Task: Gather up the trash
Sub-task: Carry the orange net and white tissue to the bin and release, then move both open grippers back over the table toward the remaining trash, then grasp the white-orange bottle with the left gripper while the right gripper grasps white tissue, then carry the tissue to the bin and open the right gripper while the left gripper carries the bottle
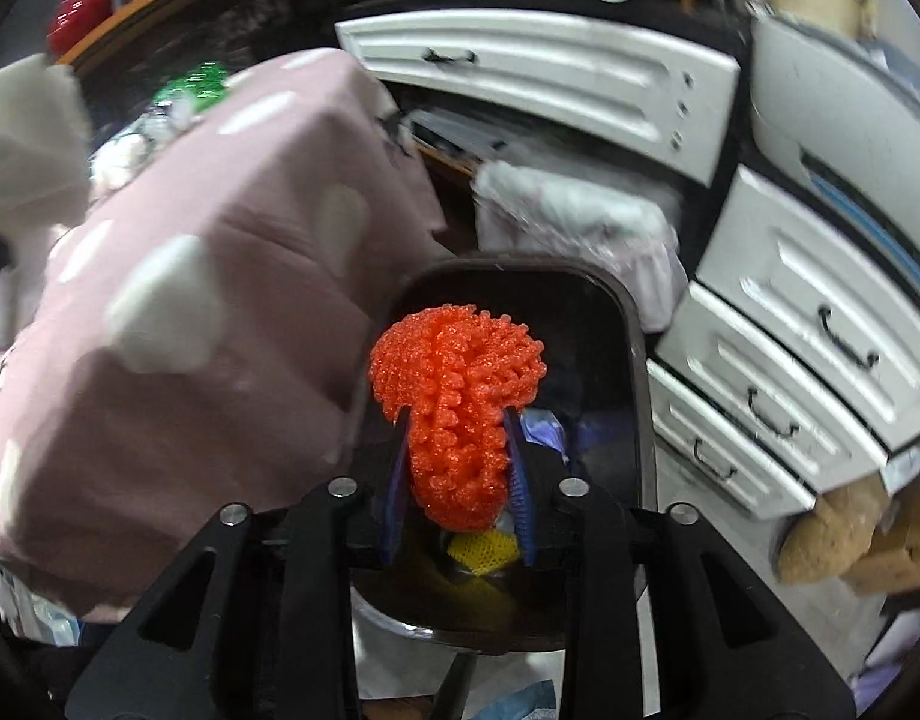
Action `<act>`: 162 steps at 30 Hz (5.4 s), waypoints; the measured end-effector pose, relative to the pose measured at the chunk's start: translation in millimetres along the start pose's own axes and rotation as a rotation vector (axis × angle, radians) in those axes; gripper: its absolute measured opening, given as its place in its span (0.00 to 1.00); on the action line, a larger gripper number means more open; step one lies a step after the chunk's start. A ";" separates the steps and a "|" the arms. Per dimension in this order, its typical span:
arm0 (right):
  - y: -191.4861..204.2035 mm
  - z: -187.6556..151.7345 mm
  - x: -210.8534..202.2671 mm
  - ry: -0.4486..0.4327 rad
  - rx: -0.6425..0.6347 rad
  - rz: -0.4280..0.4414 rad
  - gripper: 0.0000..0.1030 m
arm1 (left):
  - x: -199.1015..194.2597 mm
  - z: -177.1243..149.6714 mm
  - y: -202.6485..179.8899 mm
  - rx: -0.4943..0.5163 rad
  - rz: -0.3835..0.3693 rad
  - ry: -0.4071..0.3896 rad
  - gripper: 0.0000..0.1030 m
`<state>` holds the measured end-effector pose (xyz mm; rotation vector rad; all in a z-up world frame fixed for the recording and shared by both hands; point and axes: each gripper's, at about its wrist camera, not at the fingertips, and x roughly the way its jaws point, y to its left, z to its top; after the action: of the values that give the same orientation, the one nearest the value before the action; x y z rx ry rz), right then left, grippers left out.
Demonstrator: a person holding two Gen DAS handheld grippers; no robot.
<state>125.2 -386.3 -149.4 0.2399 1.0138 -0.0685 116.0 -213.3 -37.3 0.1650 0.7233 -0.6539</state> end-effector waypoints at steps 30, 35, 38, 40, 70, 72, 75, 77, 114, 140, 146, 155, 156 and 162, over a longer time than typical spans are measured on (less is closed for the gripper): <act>-51.9 -0.5 -30.8 -0.121 0.039 -0.295 0.70 | 105.7 -39.8 -62.5 0.125 -0.066 0.256 0.67; -56.6 -2.4 -29.9 -0.112 0.058 -0.294 0.70 | 100.3 -40.2 -64.8 0.136 -0.063 0.198 0.88; -54.8 -2.2 -31.0 -0.113 0.053 -0.293 0.70 | 94.1 -40.5 -68.6 0.155 -0.049 0.189 0.88; -52.9 -1.8 -31.5 -0.115 0.050 -0.292 0.70 | 87.4 -40.6 -70.3 0.170 -0.050 0.177 0.91; 79.9 48.8 -53.4 -0.158 -0.154 0.096 0.83 | -19.8 -28.0 74.0 -0.037 0.182 0.076 0.95; 97.4 54.4 -47.9 -0.141 -0.171 0.147 0.83 | -23.3 -31.4 98.1 -0.067 0.212 0.090 0.95; 131.2 65.9 -39.8 -0.126 -0.215 0.208 0.83 | -33.2 -38.2 137.6 -0.112 0.283 0.093 0.95; 152.2 73.1 -36.8 -0.123 -0.248 0.234 0.83 | -38.6 -40.8 163.6 -0.148 0.318 0.097 0.95; 370.5 196.5 98.4 -0.017 -0.744 0.306 0.32 | 19.2 26.3 431.0 -0.236 0.507 0.447 0.61; 280.6 104.7 -31.7 -0.136 -0.595 0.406 0.30 | -106.5 -10.7 279.2 -0.269 0.507 -0.010 0.59; 249.2 78.3 -53.6 -0.152 -0.554 0.400 0.30 | -108.8 -20.3 223.2 -0.220 0.411 -0.054 0.59; 187.4 49.1 -68.7 -0.158 -0.440 0.348 0.30 | -98.6 -25.4 156.8 -0.178 0.289 -0.078 0.59; 178.2 46.0 -69.6 -0.158 -0.424 0.336 0.30 | -96.5 -25.8 148.5 -0.172 0.278 -0.080 0.59; 120.8 32.9 -70.9 -0.151 -0.327 0.261 0.30 | -74.1 -21.5 102.3 -0.110 0.218 -0.074 0.59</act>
<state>135.3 -280.3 -52.6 0.0649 0.8217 0.3098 124.4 -88.0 -12.5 0.1159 0.6575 -0.4095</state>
